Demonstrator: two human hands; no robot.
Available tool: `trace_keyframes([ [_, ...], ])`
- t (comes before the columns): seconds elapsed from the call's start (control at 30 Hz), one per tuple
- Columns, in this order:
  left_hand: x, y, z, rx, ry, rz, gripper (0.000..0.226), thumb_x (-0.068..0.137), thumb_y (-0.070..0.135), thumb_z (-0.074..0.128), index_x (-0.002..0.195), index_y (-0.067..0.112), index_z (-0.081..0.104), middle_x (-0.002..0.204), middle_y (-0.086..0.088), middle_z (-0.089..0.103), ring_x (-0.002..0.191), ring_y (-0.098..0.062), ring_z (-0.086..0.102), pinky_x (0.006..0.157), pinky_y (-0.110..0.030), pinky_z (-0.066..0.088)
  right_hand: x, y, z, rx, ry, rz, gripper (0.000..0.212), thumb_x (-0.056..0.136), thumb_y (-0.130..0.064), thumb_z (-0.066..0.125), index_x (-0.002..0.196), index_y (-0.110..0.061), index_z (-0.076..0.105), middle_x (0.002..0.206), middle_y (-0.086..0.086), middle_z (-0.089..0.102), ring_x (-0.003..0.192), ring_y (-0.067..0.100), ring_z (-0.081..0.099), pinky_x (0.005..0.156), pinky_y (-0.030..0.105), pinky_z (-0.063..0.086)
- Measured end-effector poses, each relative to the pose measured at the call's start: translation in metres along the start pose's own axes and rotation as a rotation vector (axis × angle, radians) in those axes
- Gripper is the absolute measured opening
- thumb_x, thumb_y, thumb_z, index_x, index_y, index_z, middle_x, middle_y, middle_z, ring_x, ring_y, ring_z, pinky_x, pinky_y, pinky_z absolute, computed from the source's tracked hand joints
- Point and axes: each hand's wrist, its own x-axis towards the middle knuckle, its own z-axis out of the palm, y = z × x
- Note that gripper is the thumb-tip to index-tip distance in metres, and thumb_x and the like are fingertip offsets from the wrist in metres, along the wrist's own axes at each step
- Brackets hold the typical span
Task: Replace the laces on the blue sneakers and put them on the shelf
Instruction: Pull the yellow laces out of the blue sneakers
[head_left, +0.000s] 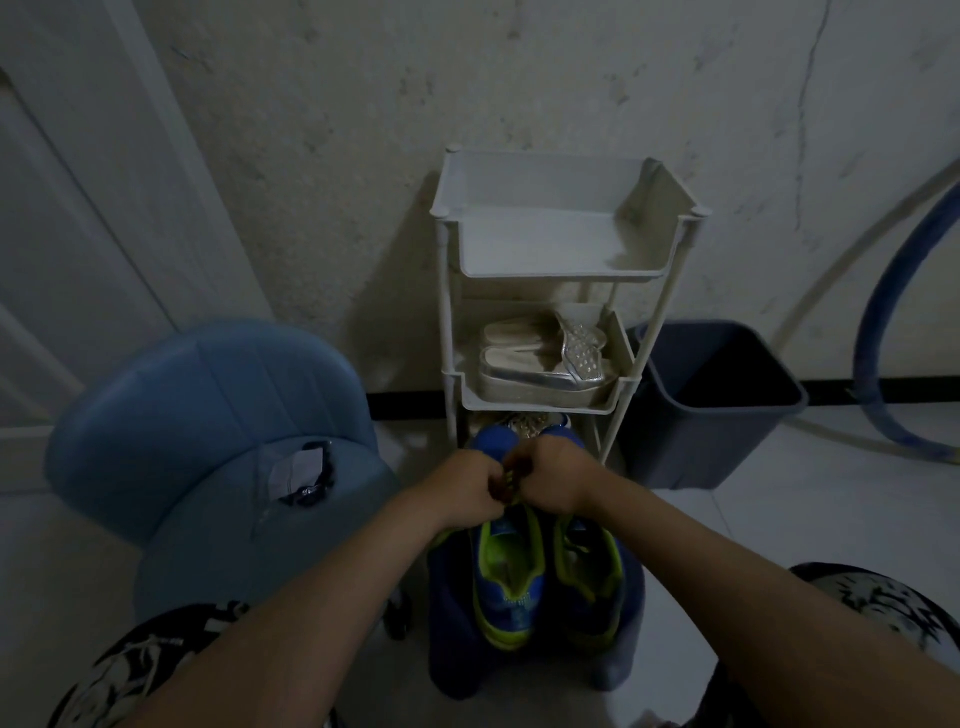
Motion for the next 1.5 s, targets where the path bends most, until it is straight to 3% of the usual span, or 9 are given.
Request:
trace_keyframes([
  [0.1,0.001,-0.001,0.001,-0.022,-0.008,-0.02,0.007,0.079,0.01,0.067,0.073,0.011,0.062,0.071,0.002,0.057,0.065,-0.007,0.053,0.049,-0.012,0.035,0.003,0.001,0.003,-0.095,-0.011,0.005,0.025,0.081,-0.046,0.069,0.094,-0.025,0.075,0.091,-0.001,0.072,0.085,0.012,0.066,0.08,0.03,0.055],
  [0.4,0.005,-0.008,0.001,-0.059,-0.016,-0.053,0.014,0.081,0.024,0.074,0.076,0.012,0.068,0.079,0.001,0.065,0.075,-0.01,0.059,0.069,-0.024,0.047,0.008,0.007,-0.013,-0.143,0.268,0.203,0.02,0.088,-0.031,0.054,0.09,-0.016,0.067,0.09,0.003,0.067,0.088,0.024,0.066,0.07,0.031,0.048],
  [0.53,0.004,-0.005,0.002,-0.058,0.04,-0.048,0.016,0.09,0.021,0.065,0.08,0.01,0.069,0.08,-0.002,0.065,0.075,-0.011,0.058,0.069,-0.022,0.042,0.005,0.01,-0.017,-0.084,0.323,0.194,0.021,0.088,-0.022,0.055,0.105,-0.02,0.067,0.11,0.006,0.067,0.102,0.027,0.064,0.075,0.031,0.049],
  [0.67,0.004,-0.002,0.001,-0.035,0.077,-0.04,0.013,0.091,0.017,0.061,0.083,0.007,0.066,0.087,-0.01,0.067,0.082,-0.022,0.062,0.069,-0.029,0.045,0.004,0.008,-0.011,-0.115,0.128,-0.029,0.06,0.082,-0.016,0.065,0.139,-0.03,0.054,0.143,-0.002,0.051,0.126,0.018,0.053,0.101,0.033,0.047],
  [0.87,0.003,-0.002,-0.004,-0.11,0.137,-0.044,0.013,0.089,0.014,0.063,0.077,0.012,0.066,0.077,-0.006,0.062,0.076,-0.019,0.06,0.068,-0.027,0.044,0.008,0.001,-0.003,-0.083,0.049,-0.085,0.019,0.09,-0.029,0.063,0.103,-0.02,0.074,0.1,0.003,0.072,0.093,0.016,0.065,0.079,0.026,0.048],
  [1.1,0.005,-0.009,-0.005,-0.14,-0.035,-0.089,0.019,0.078,0.025,0.081,0.084,0.01,0.074,0.082,-0.001,0.069,0.081,-0.012,0.063,0.074,-0.028,0.05,0.009,0.007,-0.007,0.227,0.256,0.104,0.019,0.088,-0.02,0.063,0.071,-0.024,0.072,0.074,0.003,0.072,0.066,0.016,0.068,0.063,0.029,0.054],
  [1.23,0.003,-0.006,-0.005,-0.203,-0.018,-0.11,0.015,0.081,0.023,0.078,0.092,0.012,0.076,0.079,0.013,0.064,0.081,-0.003,0.059,0.075,-0.02,0.044,0.002,0.004,-0.024,0.624,0.434,0.244,0.018,0.095,-0.011,0.054,0.084,-0.005,0.067,0.076,0.014,0.071,0.054,0.026,0.067,0.048,0.034,0.053],
  [1.37,0.004,-0.005,-0.002,-0.15,0.024,-0.084,0.012,0.085,0.026,0.074,0.085,0.014,0.076,0.073,0.014,0.062,0.066,0.005,0.053,0.061,-0.011,0.038,-0.007,-0.011,-0.028,0.966,0.148,0.242,0.025,0.103,-0.012,0.036,0.102,0.0,0.058,0.087,0.02,0.07,0.057,0.028,0.062,0.044,0.028,0.046],
  [1.5,0.006,-0.006,-0.003,-0.154,0.005,-0.087,0.013,0.081,0.024,0.079,0.09,0.015,0.075,0.073,0.018,0.059,0.069,0.004,0.055,0.06,-0.009,0.038,-0.005,-0.013,-0.025,0.728,0.094,0.273,0.032,0.099,-0.019,0.035,0.071,-0.017,0.05,0.068,0.008,0.049,0.053,0.017,0.043,0.053,0.029,0.037],
])
